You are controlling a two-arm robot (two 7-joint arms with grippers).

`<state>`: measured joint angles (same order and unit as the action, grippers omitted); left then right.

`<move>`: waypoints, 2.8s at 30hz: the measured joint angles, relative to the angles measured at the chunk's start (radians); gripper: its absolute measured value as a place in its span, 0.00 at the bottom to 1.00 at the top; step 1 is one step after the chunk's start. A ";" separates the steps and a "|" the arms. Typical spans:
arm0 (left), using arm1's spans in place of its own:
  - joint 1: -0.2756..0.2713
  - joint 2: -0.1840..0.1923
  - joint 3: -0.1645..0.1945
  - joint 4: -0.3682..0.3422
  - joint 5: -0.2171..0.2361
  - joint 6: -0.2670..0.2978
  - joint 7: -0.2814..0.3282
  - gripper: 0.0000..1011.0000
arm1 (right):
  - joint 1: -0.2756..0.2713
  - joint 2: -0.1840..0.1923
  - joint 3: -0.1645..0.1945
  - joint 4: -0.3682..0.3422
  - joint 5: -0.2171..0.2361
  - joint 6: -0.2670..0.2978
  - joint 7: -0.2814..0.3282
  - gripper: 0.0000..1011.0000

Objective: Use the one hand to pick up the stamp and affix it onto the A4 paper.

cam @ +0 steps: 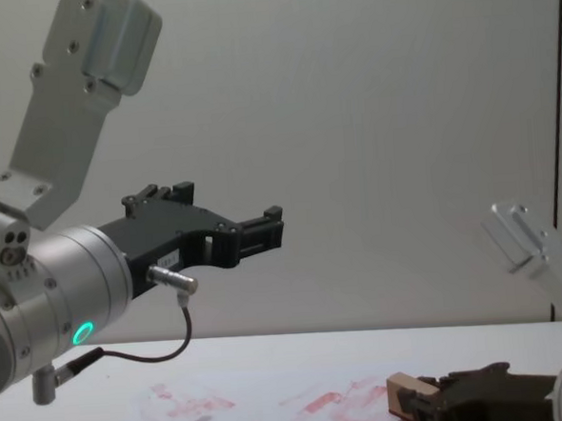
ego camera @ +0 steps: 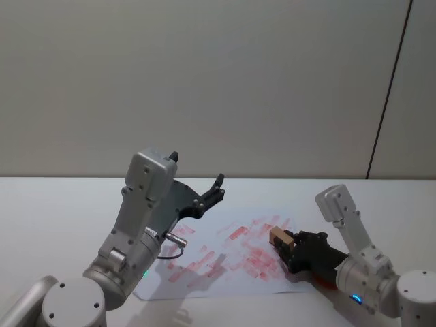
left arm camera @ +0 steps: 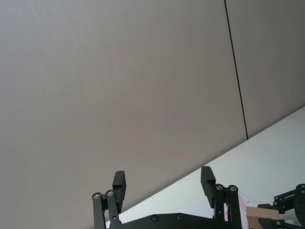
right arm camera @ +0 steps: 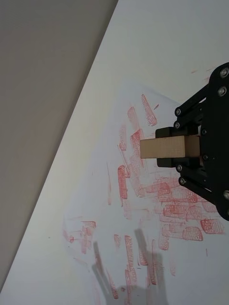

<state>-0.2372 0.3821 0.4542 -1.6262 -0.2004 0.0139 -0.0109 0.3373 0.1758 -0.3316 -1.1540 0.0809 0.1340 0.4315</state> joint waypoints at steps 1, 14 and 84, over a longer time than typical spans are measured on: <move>0.000 0.000 0.000 0.000 0.000 0.000 0.000 0.99 | 0.000 0.000 0.000 0.000 -0.001 0.002 0.001 0.21; 0.000 0.000 0.000 0.000 0.000 0.000 0.000 0.99 | -0.014 0.011 0.007 -0.032 0.035 -0.013 -0.003 0.21; 0.000 0.000 0.000 0.000 0.000 0.000 0.000 0.99 | -0.258 0.206 0.084 -0.314 0.108 0.015 -0.026 0.21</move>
<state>-0.2372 0.3821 0.4542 -1.6262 -0.2004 0.0139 -0.0109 0.0789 0.3822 -0.2478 -1.4679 0.1889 0.1487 0.4058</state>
